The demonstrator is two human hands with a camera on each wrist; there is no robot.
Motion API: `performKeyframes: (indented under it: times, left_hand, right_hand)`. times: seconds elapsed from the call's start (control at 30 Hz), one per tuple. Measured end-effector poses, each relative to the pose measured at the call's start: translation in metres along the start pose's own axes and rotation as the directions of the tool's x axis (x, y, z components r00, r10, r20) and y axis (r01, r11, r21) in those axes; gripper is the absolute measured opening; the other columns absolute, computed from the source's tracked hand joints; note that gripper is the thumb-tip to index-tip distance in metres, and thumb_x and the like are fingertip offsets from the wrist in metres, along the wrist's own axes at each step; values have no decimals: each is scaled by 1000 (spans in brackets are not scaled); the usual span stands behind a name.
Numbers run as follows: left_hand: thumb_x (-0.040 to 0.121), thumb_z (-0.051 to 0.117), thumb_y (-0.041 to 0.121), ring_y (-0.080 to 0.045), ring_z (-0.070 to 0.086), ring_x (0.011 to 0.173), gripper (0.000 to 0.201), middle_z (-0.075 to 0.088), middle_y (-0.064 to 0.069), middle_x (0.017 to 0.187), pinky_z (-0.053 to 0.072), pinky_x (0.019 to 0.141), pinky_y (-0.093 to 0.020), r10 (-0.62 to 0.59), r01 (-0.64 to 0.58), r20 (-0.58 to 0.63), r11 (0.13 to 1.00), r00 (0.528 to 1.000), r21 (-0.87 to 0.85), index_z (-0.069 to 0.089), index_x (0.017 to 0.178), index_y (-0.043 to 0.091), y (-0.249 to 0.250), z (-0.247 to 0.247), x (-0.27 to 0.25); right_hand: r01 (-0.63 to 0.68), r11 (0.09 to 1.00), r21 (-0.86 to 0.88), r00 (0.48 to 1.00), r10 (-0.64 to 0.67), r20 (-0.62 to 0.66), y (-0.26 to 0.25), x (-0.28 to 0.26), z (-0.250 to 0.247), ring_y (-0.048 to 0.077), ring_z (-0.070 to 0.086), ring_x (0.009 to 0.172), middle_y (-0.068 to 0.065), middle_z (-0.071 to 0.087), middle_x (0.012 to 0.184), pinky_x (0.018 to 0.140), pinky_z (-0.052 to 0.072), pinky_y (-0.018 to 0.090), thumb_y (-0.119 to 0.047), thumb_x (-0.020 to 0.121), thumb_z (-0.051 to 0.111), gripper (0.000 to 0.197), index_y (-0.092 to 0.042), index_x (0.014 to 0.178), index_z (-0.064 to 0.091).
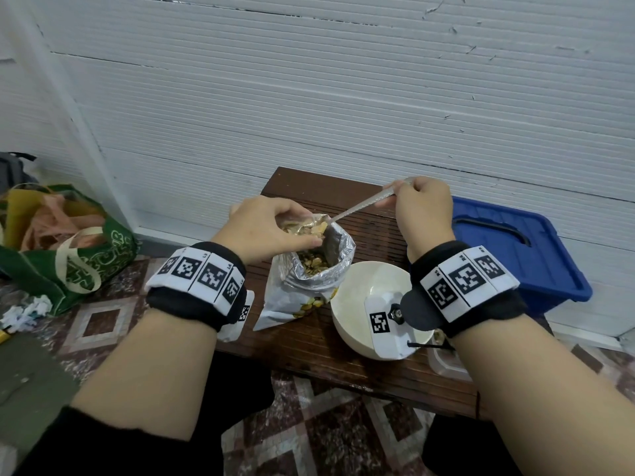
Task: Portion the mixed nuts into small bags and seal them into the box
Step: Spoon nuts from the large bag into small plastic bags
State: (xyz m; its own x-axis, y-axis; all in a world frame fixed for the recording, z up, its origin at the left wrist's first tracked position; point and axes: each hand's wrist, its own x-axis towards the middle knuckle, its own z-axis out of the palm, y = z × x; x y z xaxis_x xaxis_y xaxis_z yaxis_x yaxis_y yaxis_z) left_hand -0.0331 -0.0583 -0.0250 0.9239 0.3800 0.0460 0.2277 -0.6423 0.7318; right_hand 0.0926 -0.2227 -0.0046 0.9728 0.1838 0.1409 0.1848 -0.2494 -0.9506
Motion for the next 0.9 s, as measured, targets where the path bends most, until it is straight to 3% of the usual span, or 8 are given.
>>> performKeyframes:
  times: [0.07, 0.2, 0.33, 0.47, 0.53, 0.63, 0.77, 0.9]
  left_hand:
    - [41, 63, 80, -3, 61, 100, 52, 68, 24, 91, 41, 102, -48, 11, -11, -13, 1000, 1000, 2, 64, 83, 49, 1, 1, 0]
    - [43, 59, 81, -2, 60, 95, 49, 66, 23, 88, 42, 99, -48, 40, -39, -71, 999, 997, 7, 61, 78, 46, 3, 2, 1]
    - [60, 75, 64, -2, 60, 89, 33, 67, 17, 83, 45, 96, -46, 15, -18, -122, 1000, 992, -26, 64, 78, 39, 4, 3, 2]
    - [71, 79, 45, -4, 64, 82, 24, 68, 8, 82, 55, 79, -32, -15, -4, -178, 995, 984, -102, 66, 85, 31, 0, -2, 2]
    - [73, 79, 42, 2, 63, 77, 24, 69, 9, 80, 51, 70, -21, -11, -8, -179, 994, 984, -108, 67, 88, 27, -2, -5, 2]
    - [75, 78, 39, 9, 59, 59, 26, 70, 10, 78, 42, 51, -8, -13, -10, -165, 991, 986, -136, 67, 91, 22, -2, -7, 1]
    - [76, 76, 41, 0, 62, 60, 24, 70, 9, 79, 43, 45, -8, -19, -4, -161, 990, 987, -143, 66, 89, 23, -4, -6, 2]
    - [74, 76, 47, -12, 68, 78, 27, 70, 10, 81, 48, 54, -11, -31, 10, -152, 991, 988, -136, 68, 89, 25, -6, -6, 3]
  right_hand:
    - [19, 1000, 16, 999, -20, 29, -1, -1, 2, -3, 56, 70, -7, 66, 65, 58, 39, 1, -10, 97, 44, 29, -7, 87, 71]
    - [120, 987, 106, 988, -130, 89, -2, -5, 4, 13, 65, 83, -3, 70, 64, 85, 47, 31, -17, 98, 47, 27, -21, 78, 65]
    - [287, 936, 203, 941, -315, 122, -7, -11, -3, -5, 52, 55, -2, 68, 74, 63, 34, 16, -17, 100, 47, 22, -22, 86, 63]
    - [424, 871, 249, 900, -435, -11, -10, -10, -13, -5, 52, 58, 5, 67, 87, 62, 38, 12, -14, 100, 46, 19, -18, 89, 61]
    - [442, 865, 240, 897, -427, -111, -9, -8, -17, -4, 52, 60, 9, 67, 89, 64, 40, 14, -15, 100, 45, 20, -20, 88, 60]
    - [429, 882, 197, 899, -394, -193, -6, -7, -20, 0, 56, 67, -4, 65, 82, 70, 46, 19, -14, 99, 45, 22, -22, 82, 57]
    - [439, 899, 2, 898, -439, -21, 5, -17, -10, 0, 53, 67, -16, 60, 75, 67, 42, 17, -16, 98, 50, 17, -18, 87, 62]
    - [625, 767, -144, 776, -591, 220, 22, -33, 3, 7, 49, 70, -14, 63, 79, 66, 36, 26, -17, 95, 52, 18, -17, 97, 70]
